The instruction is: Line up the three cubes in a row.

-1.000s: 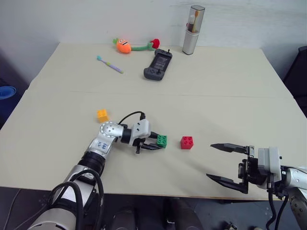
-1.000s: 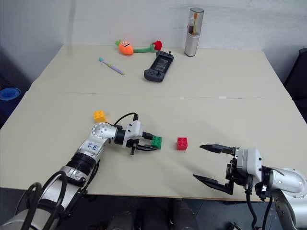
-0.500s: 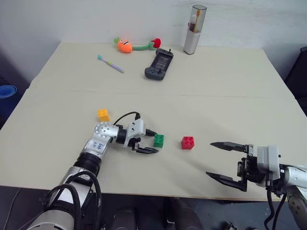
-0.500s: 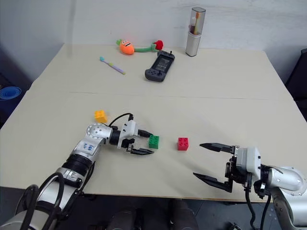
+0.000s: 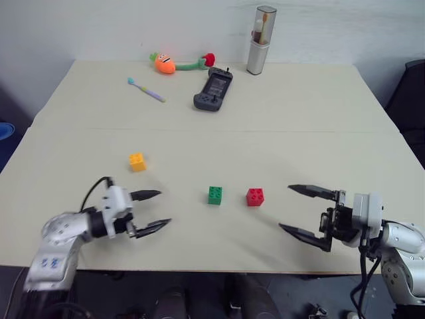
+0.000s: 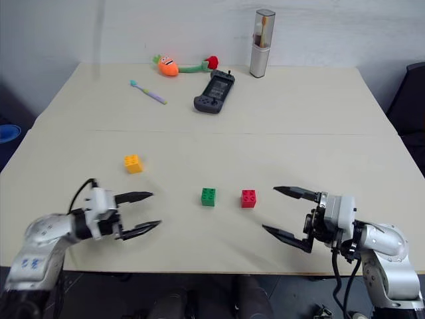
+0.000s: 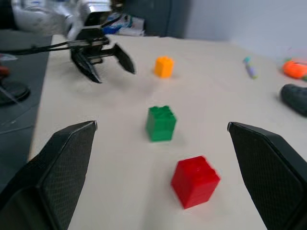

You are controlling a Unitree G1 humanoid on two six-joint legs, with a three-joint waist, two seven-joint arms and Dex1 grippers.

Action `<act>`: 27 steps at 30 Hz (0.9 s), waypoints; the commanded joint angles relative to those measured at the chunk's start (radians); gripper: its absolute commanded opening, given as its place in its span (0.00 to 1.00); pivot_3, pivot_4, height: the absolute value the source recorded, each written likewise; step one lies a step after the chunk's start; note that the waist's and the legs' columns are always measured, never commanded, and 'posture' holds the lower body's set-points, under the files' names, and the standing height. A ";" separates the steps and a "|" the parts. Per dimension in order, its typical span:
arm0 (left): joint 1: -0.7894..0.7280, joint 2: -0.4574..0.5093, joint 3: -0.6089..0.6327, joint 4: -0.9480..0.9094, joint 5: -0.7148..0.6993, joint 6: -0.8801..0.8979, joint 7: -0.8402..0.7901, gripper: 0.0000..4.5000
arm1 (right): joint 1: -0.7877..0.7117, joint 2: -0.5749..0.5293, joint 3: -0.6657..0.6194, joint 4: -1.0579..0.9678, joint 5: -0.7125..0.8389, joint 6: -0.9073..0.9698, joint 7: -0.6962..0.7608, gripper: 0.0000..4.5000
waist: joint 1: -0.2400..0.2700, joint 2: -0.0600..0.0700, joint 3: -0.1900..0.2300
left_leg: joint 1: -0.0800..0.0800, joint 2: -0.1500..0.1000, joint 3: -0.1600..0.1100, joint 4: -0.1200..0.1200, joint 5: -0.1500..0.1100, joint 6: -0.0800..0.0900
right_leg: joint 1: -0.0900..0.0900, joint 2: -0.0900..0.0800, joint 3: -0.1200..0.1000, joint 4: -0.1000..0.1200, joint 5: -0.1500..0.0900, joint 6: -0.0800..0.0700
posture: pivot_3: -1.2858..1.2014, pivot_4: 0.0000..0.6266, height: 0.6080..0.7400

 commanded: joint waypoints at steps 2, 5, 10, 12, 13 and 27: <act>0.166 -0.058 0.210 -0.075 -0.074 0.004 0.138 1.00 | -0.005 0.025 0.007 -0.005 0.003 -0.037 -0.002 1.00 | 0.001 0.000 0.000 | 0.000 0.000 0.000 0.000 0.000 0.000 | 0.000 0.000 0.000 -0.001 0.000 0.000 | 0.52 0.24 1.00; 0.289 -0.125 0.344 -0.037 -0.104 -0.017 0.213 1.00 | -0.034 0.062 0.046 0.010 -0.019 -0.058 -0.018 1.00 | 0.001 0.000 0.000 | 0.000 0.000 0.000 0.000 -0.002 0.001 | 0.001 0.000 0.000 -0.001 0.000 0.000 | 0.52 0.24 1.00; 0.284 -0.175 0.394 -0.028 -0.124 -0.011 0.319 1.00 | -0.068 0.087 0.078 0.069 -0.038 -0.093 0.002 1.00 | 0.012 -0.001 0.000 | 0.000 -0.001 -0.001 0.000 -0.002 0.001 | 0.001 0.000 -0.001 -0.001 0.000 0.000 | 0.52 0.24 1.00; 0.258 -0.186 0.356 -0.077 -0.124 0.015 0.358 1.00 | -0.080 0.090 0.087 0.095 -0.042 -0.109 0.015 1.00 | 0.020 -0.001 0.000 | 0.000 -0.001 0.000 0.000 -0.003 0.002 | 0.001 0.000 -0.001 -0.002 0.000 0.000 | 0.52 0.24 1.00; 0.238 -0.195 0.332 -0.107 -0.126 0.042 0.390 1.00 | -0.087 0.091 0.090 0.110 -0.044 -0.117 0.021 1.00 | 0.024 -0.001 0.000 | 0.000 -0.001 0.000 0.000 -0.003 0.002 | 0.001 0.000 -0.001 -0.002 0.000 0.000 | 0.52 0.24 1.00; -0.230 -0.445 -0.022 -0.259 0.134 0.412 1.094 1.00 | -0.135 0.067 0.066 0.202 -0.045 -0.169 0.034 1.00 | 0.023 -0.001 -0.001 | 0.002 -0.001 0.002 0.001 -0.003 0.000 | 0.002 0.002 0.001 -0.001 0.001 0.001 | 0.52 0.24 1.00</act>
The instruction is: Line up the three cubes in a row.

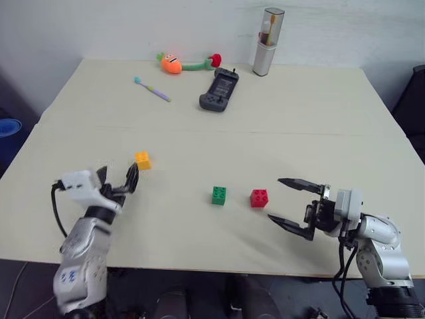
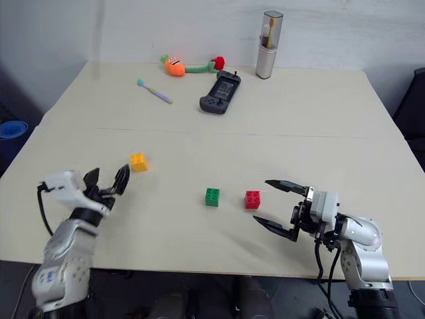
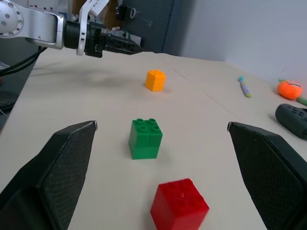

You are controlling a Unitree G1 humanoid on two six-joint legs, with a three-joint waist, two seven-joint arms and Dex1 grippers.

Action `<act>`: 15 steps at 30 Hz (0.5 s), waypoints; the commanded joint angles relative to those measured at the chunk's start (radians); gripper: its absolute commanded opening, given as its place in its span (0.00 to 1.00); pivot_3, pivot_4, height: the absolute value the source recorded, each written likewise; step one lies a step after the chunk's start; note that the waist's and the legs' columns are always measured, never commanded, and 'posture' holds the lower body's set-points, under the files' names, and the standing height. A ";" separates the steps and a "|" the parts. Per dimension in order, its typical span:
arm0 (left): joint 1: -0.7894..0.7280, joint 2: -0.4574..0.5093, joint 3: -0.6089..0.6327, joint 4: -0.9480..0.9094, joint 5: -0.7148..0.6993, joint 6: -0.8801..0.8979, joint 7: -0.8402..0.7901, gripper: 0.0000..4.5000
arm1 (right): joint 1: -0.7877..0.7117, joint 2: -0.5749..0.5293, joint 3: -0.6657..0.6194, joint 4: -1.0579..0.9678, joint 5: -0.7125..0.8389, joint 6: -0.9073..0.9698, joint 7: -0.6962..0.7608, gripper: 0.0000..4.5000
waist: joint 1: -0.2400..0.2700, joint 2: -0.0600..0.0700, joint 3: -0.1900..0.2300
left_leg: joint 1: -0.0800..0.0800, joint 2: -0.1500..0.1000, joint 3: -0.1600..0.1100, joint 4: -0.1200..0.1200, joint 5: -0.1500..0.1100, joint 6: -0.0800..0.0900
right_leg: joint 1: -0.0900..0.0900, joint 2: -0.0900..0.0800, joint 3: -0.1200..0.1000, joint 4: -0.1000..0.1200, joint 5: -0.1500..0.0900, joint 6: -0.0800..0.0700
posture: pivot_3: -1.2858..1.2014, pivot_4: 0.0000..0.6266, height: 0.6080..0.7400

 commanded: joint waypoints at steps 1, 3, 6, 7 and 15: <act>-0.078 -0.013 -0.068 0.027 0.113 0.041 0.113 1.00 | -0.011 -0.013 -0.018 -0.019 0.010 -0.009 -0.003 1.00 | 0.001 0.000 0.000 | 0.000 0.000 0.000 0.000 0.002 -0.003 | 0.000 0.000 0.000 0.000 0.000 0.000 | 0.52 0.24 1.00; -0.109 -0.023 -0.081 0.045 0.140 0.059 0.146 1.00 | -0.012 -0.016 -0.015 -0.027 0.009 -0.001 -0.004 1.00 | 0.002 0.000 0.000 | 0.000 0.000 0.000 0.000 0.002 -0.003 | 0.000 0.000 0.000 0.000 0.000 0.000 | 0.52 0.24 1.00; -0.180 -0.042 -0.124 0.140 0.215 0.095 0.217 1.00 | -0.017 -0.021 -0.014 -0.051 0.006 0.019 -0.025 1.00 | 0.004 0.000 0.000 | 0.000 0.000 0.000 0.000 0.002 -0.004 | 0.000 0.000 0.000 0.000 0.000 0.000 | 0.52 0.24 1.00; -0.198 -0.053 -0.130 0.169 0.224 0.101 0.231 1.00 | -0.018 -0.022 -0.014 -0.059 0.004 0.024 -0.034 1.00 | 0.005 0.000 0.000 | 0.000 0.000 0.000 0.000 0.002 -0.004 | 0.000 0.000 0.000 0.000 0.000 0.000 | 0.52 0.24 1.00; -0.279 -0.095 -0.153 0.289 0.285 0.059 0.270 1.00 | -0.021 -0.035 -0.019 -0.104 -0.006 0.055 -0.084 1.00 | 0.006 0.000 0.000 | -0.001 0.000 0.000 0.000 0.003 -0.005 | -0.001 0.000 0.000 -0.001 0.000 0.000 | 0.52 0.24 1.00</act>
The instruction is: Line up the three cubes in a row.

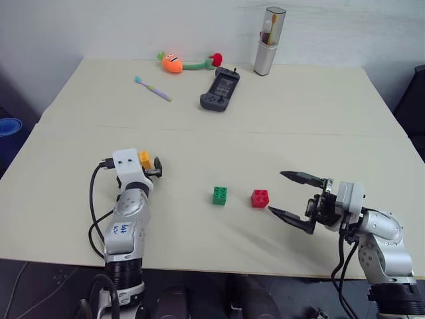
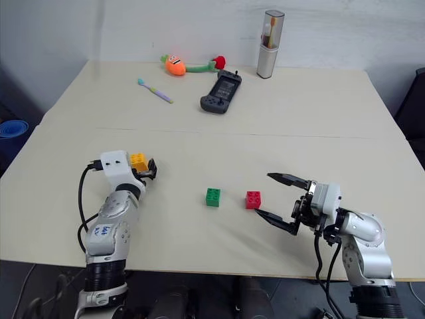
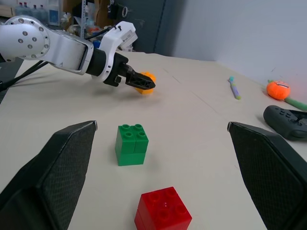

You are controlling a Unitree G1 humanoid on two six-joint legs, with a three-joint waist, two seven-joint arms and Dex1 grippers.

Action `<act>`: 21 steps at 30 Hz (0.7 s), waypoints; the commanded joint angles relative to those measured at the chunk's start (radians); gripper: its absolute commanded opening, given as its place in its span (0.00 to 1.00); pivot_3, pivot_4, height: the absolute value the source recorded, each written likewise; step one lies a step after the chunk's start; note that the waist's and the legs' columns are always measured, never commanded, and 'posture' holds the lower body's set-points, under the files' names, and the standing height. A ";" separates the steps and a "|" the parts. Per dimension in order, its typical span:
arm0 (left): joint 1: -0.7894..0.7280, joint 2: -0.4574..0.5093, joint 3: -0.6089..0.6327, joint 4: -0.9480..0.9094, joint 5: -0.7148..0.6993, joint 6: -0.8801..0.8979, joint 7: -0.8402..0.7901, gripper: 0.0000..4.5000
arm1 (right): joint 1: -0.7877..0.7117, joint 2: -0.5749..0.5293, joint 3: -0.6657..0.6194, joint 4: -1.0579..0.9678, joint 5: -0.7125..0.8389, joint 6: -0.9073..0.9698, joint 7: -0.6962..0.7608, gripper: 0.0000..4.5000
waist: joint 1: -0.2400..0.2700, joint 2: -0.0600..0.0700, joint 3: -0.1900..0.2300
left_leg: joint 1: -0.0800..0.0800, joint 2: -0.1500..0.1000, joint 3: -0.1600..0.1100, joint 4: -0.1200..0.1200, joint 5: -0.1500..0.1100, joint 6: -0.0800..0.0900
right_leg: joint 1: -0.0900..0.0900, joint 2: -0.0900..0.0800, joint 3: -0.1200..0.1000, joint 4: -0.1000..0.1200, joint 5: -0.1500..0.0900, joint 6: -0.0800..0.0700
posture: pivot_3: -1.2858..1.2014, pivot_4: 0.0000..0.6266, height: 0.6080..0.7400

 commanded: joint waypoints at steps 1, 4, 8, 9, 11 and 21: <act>-0.044 0.007 -0.023 0.034 0.049 -0.023 0.013 1.00 | -0.002 -0.016 -0.019 -0.050 0.005 0.007 -0.023 1.00 | 0.000 0.000 0.000 | 0.000 0.000 0.000 0.000 0.000 0.000 | 0.000 0.000 0.000 0.000 0.000 0.000 | 0.52 0.24 1.00; -0.073 0.004 -0.021 0.072 0.058 -0.041 0.014 1.00 | 0.003 -0.017 -0.017 -0.059 0.003 0.013 -0.035 1.00 | 0.000 0.000 0.000 | 0.000 0.000 0.000 0.000 0.000 0.000 | 0.000 0.000 0.000 0.000 0.000 0.000 | 0.52 0.24 1.00; -0.085 -0.005 -0.007 0.086 0.055 -0.019 0.020 0.73 | 0.010 -0.017 -0.016 -0.069 0.002 0.020 -0.047 1.00 | 0.000 0.000 0.000 | 0.000 0.000 0.000 0.000 0.000 0.000 | 0.000 0.000 0.000 0.000 0.000 0.000 | 0.52 0.24 1.00; -0.085 -0.003 -0.009 0.087 0.051 -0.016 0.009 0.67 | 0.011 -0.016 -0.015 -0.071 0.002 0.022 -0.049 1.00 | -0.001 0.000 0.000 | 0.000 0.000 0.000 0.000 0.000 0.000 | 0.000 0.000 0.000 0.000 0.000 0.000 | 0.52 0.24 1.00; -0.085 0.012 -0.023 0.089 0.065 -0.022 -0.004 0.52 | 0.011 -0.018 -0.012 -0.072 0.000 0.023 -0.051 1.00 | -0.001 0.000 0.000 | 0.000 0.000 0.000 0.000 0.000 0.000 | 0.000 0.000 0.000 0.000 0.000 0.000 | 0.52 0.24 1.00; -0.069 0.374 0.063 0.108 -0.332 -0.028 -0.811 0.34 | 0.053 -0.054 -0.045 -0.112 0.015 0.051 -0.056 1.00 | -0.006 0.000 0.000 | -0.001 0.001 0.000 0.000 0.002 -0.003 | -0.002 0.001 -0.001 0.001 0.000 -0.001 | 0.52 0.24 1.00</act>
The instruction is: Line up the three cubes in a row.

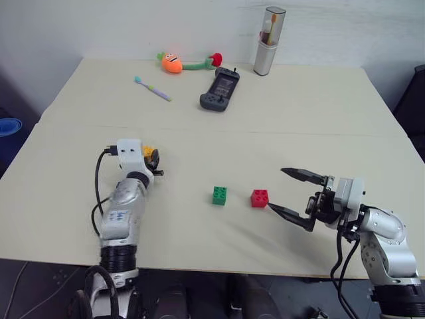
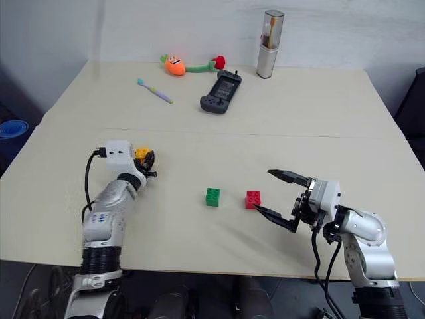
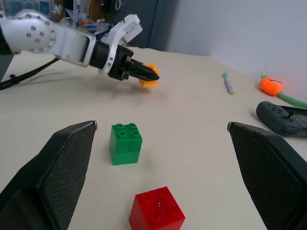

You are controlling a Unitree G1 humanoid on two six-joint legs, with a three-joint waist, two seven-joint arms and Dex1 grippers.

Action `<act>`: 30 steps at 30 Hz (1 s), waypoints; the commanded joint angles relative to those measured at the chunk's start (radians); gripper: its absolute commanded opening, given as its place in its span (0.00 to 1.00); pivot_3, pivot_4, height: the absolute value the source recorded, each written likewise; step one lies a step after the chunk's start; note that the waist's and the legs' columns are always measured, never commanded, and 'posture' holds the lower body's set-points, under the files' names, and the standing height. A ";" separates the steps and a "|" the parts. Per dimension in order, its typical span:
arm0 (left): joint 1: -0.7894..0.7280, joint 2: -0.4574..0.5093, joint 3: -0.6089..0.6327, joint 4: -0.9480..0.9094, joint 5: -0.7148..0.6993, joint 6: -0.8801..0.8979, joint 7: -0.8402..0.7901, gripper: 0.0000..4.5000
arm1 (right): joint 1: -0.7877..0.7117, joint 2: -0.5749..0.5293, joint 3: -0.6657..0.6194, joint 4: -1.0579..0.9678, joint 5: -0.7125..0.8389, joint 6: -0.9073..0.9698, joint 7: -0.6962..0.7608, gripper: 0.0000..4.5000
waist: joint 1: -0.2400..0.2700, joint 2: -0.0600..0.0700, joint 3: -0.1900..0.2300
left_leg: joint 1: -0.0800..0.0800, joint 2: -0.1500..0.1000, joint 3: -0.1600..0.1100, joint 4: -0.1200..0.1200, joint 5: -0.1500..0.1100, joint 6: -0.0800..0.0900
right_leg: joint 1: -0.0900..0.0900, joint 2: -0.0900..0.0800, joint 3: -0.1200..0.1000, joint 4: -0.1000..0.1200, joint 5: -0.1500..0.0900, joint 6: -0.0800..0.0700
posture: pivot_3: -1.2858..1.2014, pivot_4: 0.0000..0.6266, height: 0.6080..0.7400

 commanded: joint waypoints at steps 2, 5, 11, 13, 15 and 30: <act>0.014 0.268 0.007 0.029 -0.181 -0.004 -0.549 0.34 | 0.037 -0.041 -0.054 -0.061 0.030 0.017 0.000 1.00 | -0.002 0.000 0.000 | 0.000 0.000 0.000 0.000 0.000 0.000 | -0.001 0.000 0.000 0.000 0.000 -0.001 | 0.52 0.24 1.00; 0.017 0.408 -0.055 0.097 -0.190 -0.169 -0.912 0.34 | 0.065 -0.064 -0.072 -0.076 0.040 0.029 0.008 1.00 | -0.001 0.001 0.000 | 0.000 0.000 0.000 0.000 0.000 0.000 | -0.001 0.000 0.000 0.000 -0.001 -0.001 | 0.52 0.24 1.00; -0.124 0.477 -0.251 0.421 0.025 -0.635 -1.256 0.34 | 0.105 -0.090 -0.100 -0.108 0.058 0.052 0.010 1.00 | 0.005 0.001 0.000 | -0.001 -0.001 -0.001 0.000 0.000 0.001 | 0.000 -0.001 -0.001 -0.001 -0.001 -0.002 | 0.52 0.24 1.00; -0.246 0.414 -0.297 0.587 0.059 -0.716 -1.306 0.34 | 0.107 -0.086 -0.093 -0.122 0.057 0.061 0.000 1.00 | 0.010 0.001 0.000 | -0.003 -0.001 -0.001 0.001 0.000 0.002 | -0.001 -0.001 -0.001 -0.001 -0.001 -0.001 | 0.52 0.24 1.00; -0.327 0.363 -0.315 0.713 0.074 -0.763 -1.343 0.34 | 0.105 -0.080 -0.087 -0.133 0.057 0.069 -0.010 1.00 | 0.012 0.001 0.000 | -0.008 -0.002 -0.002 0.004 0.000 0.004 | -0.004 -0.001 -0.003 -0.001 0.000 0.000 | 0.52 0.24 1.00; -0.392 0.338 -0.468 0.918 0.071 -0.882 -1.381 0.34 | 0.156 -0.079 -0.103 -0.201 0.060 0.099 -0.059 1.00 | 0.001 0.001 0.001 | -0.009 -0.002 -0.001 0.005 0.000 0.007 | -0.004 -0.001 -0.002 -0.002 0.001 0.003 | 0.52 0.24 1.00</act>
